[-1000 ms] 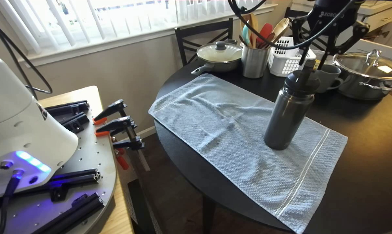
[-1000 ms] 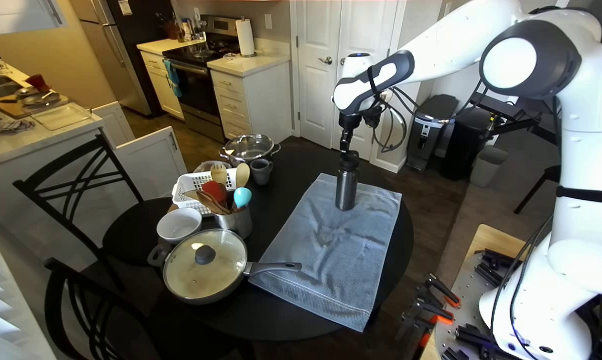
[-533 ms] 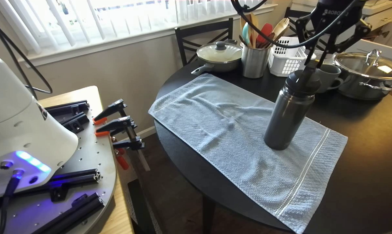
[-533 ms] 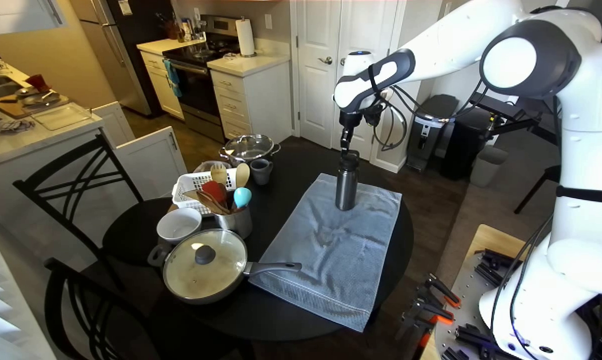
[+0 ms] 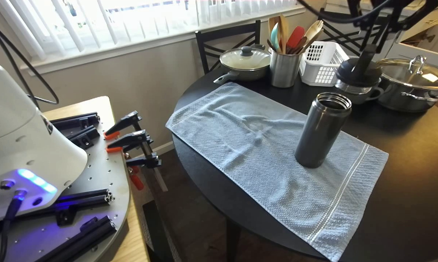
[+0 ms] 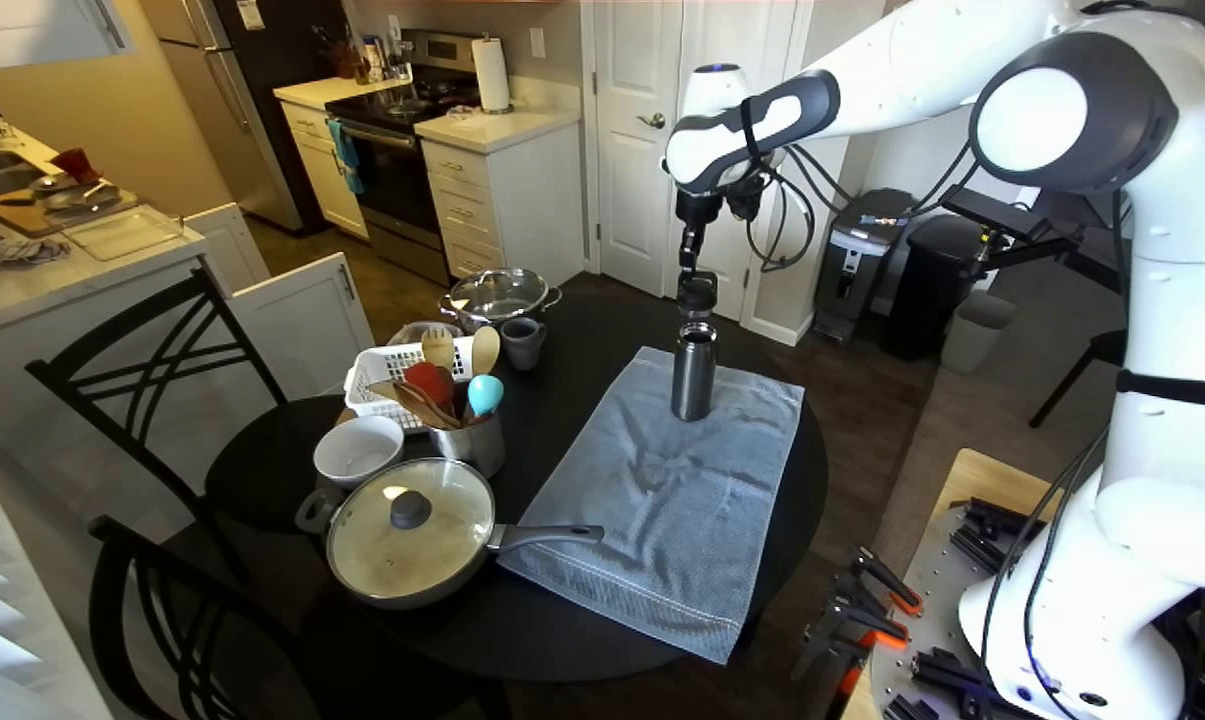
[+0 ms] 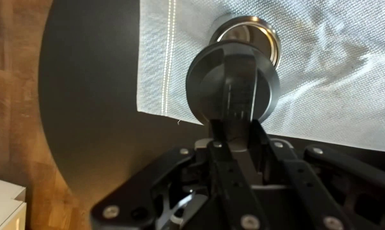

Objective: Remove the lid from the bottle.

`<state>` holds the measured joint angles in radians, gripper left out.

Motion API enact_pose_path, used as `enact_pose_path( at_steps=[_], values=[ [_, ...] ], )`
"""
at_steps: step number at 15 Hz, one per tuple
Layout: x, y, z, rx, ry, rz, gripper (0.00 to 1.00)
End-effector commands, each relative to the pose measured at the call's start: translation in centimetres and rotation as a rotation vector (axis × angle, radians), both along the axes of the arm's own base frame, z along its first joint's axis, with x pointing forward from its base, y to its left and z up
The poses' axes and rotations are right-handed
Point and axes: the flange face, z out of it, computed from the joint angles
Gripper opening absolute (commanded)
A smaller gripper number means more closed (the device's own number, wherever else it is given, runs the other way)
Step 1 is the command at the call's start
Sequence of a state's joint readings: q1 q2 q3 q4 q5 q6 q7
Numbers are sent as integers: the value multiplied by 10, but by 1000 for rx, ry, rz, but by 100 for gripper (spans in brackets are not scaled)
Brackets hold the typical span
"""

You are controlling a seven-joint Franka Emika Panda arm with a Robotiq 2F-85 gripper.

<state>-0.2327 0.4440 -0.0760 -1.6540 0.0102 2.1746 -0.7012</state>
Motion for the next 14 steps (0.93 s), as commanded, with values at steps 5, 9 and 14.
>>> enact_pose_path(
  at_steps=[5, 9, 14],
  values=[
    [11, 34, 119, -23, -124, 145, 9],
    [17, 98, 129, 93, -250, 227, 10],
    [10, 176, 103, 182, -323, 330, 9]
  ],
)
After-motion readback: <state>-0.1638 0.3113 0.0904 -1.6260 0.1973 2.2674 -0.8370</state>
